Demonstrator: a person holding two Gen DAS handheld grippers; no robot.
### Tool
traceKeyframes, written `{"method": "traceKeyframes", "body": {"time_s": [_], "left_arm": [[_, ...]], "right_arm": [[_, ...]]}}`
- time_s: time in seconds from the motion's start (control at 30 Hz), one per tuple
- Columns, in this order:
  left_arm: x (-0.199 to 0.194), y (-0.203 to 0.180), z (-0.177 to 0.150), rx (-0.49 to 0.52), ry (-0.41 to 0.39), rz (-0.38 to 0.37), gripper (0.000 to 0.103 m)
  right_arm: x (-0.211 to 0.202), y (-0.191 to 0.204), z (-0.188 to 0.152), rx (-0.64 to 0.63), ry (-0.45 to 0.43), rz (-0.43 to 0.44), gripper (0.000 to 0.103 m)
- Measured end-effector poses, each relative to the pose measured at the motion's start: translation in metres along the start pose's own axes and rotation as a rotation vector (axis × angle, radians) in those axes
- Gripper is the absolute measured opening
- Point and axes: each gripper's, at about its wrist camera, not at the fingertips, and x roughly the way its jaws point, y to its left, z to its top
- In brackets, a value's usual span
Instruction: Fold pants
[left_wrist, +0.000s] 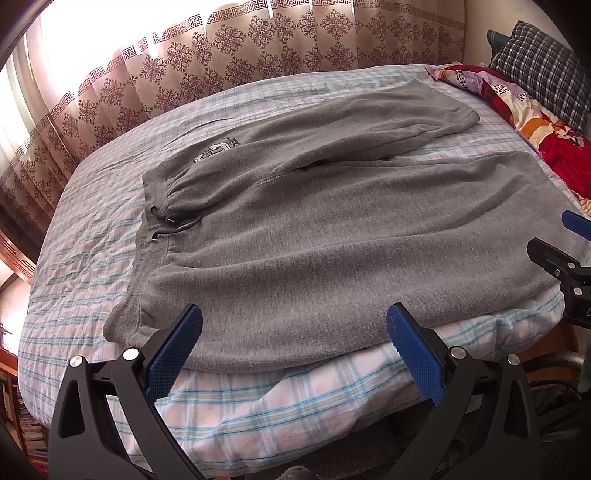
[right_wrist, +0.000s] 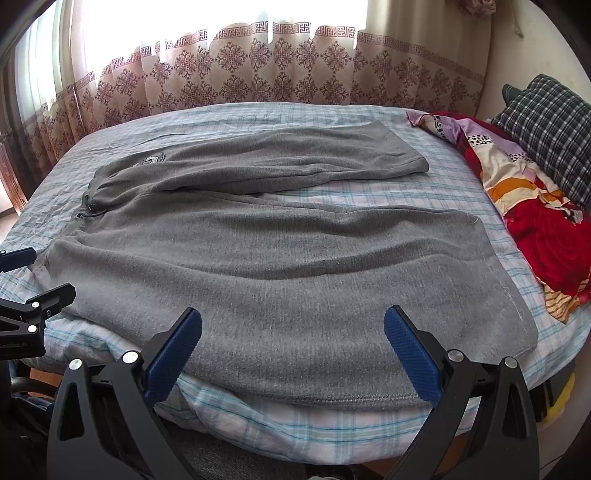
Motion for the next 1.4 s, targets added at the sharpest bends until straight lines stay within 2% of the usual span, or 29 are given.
{"method": "traceKeyframes", "body": {"time_s": [0.3,0.57,0.87,1.0,1.13,1.3,1.4], "left_arm": [[0.005,0.003,-0.002,-0.009,0.018,-0.015,0.101],[0.03,0.015,-0.006,-0.071,0.116,-0.049,0.101],[0.059,0.022,-0.016,-0.124,0.238,-0.116,0.101],[0.068,0.021,-0.024,-0.115,0.281,-0.124,0.101],[0.068,0.017,-0.032,-0.089,0.299,-0.123,0.101],[0.064,0.016,-0.042,-0.03,0.315,-0.136,0.101],[0.056,0.016,-0.041,-0.02,0.289,-0.157,0.101]], "right_arm": [[-0.001,-0.002,0.0,0.001,-0.008,-0.001,0.098],[0.006,-0.001,0.0,0.003,0.025,0.007,0.098],[0.036,-0.001,-0.008,0.024,0.149,0.04,0.098],[0.048,0.001,-0.014,0.009,0.219,0.046,0.098],[0.063,-0.001,-0.025,-0.005,0.326,0.068,0.098],[0.063,0.002,-0.031,-0.045,0.37,0.077,0.098],[0.062,-0.001,-0.03,-0.053,0.367,0.097,0.098]]}}
